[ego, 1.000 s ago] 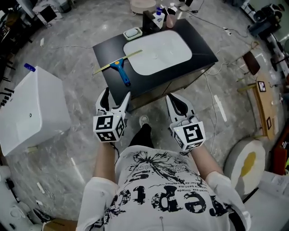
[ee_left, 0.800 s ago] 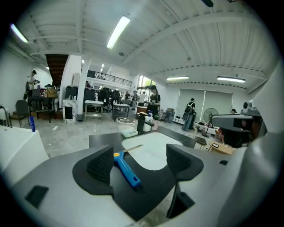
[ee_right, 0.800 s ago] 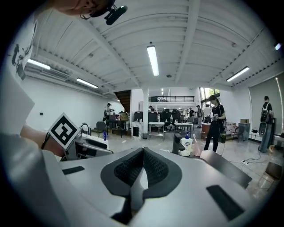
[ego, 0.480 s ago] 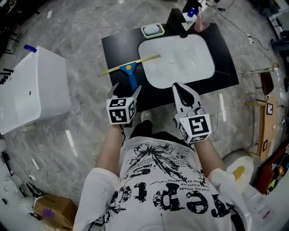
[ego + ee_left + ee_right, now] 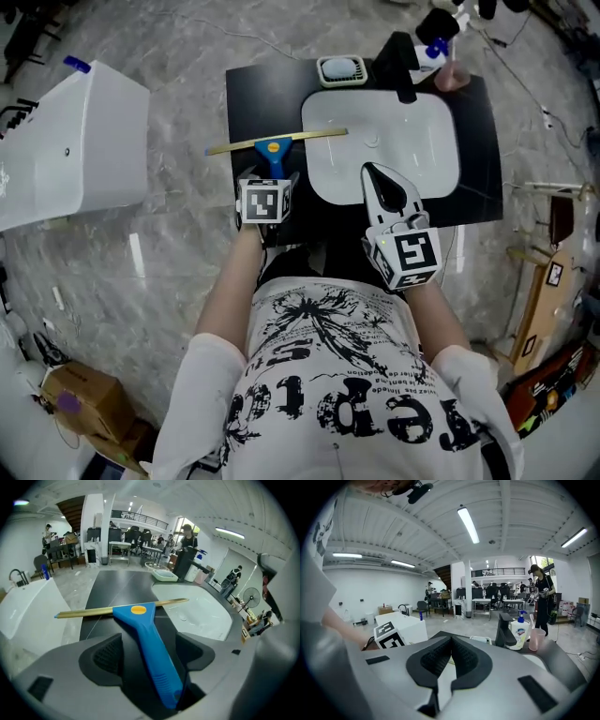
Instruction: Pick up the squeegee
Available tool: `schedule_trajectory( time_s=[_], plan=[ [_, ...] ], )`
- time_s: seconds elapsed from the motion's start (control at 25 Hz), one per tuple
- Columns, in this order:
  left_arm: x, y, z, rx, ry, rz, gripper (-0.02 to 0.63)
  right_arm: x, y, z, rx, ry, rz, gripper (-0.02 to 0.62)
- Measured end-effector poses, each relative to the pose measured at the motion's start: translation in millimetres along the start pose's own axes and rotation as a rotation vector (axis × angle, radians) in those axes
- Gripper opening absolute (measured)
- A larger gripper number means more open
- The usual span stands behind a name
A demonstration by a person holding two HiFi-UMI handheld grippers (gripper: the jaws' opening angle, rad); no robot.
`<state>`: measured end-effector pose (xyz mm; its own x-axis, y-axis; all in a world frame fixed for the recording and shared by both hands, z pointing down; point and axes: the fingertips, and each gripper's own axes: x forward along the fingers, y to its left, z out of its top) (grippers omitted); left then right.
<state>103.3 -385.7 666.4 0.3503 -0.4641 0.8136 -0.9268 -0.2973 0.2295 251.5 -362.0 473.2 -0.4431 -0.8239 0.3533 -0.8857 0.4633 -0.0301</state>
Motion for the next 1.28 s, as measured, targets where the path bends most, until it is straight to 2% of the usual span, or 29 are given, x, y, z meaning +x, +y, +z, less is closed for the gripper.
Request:
schedule_trajectory(
  time_s=[0.16, 0.4, 0.72, 0.8, 0.88, 0.92, 1.08, 1.28],
  plan=[
    [14, 5, 5, -0.080, 0.017, 0.094, 0.354, 18, -27, 8, -0.023, 0.014, 0.084, 0.015],
    [32, 7, 11, -0.095, 0.060, 0.208, 0.353, 43, -57, 3, -0.025, 0.045, 0.178, 0.014],
    [35, 7, 11, -0.100, 0.062, 0.219, 0.351, 61, -64, 1, -0.020, 0.066, 0.255, 0.014],
    [34, 7, 14, -0.086, 0.071, 0.208, 0.323, 61, -64, 1, -0.026, 0.060, 0.261, 0.014],
    [35, 6, 17, -0.079, 0.076, 0.202, 0.225, 60, -61, 5, -0.028, 0.042, 0.267, 0.014],
    [35, 6, 18, -0.087, 0.077, 0.206, 0.196, 60, -60, 7, -0.031, 0.034, 0.273, 0.015],
    [34, 11, 19, -0.157, 0.054, 0.226, 0.138, 62, -56, 9, -0.047, 0.035, 0.283, 0.014],
    [31, 11, 19, -0.172, 0.033, 0.236, 0.137, 61, -52, 11, -0.054, 0.040, 0.274, 0.014]
  ],
)
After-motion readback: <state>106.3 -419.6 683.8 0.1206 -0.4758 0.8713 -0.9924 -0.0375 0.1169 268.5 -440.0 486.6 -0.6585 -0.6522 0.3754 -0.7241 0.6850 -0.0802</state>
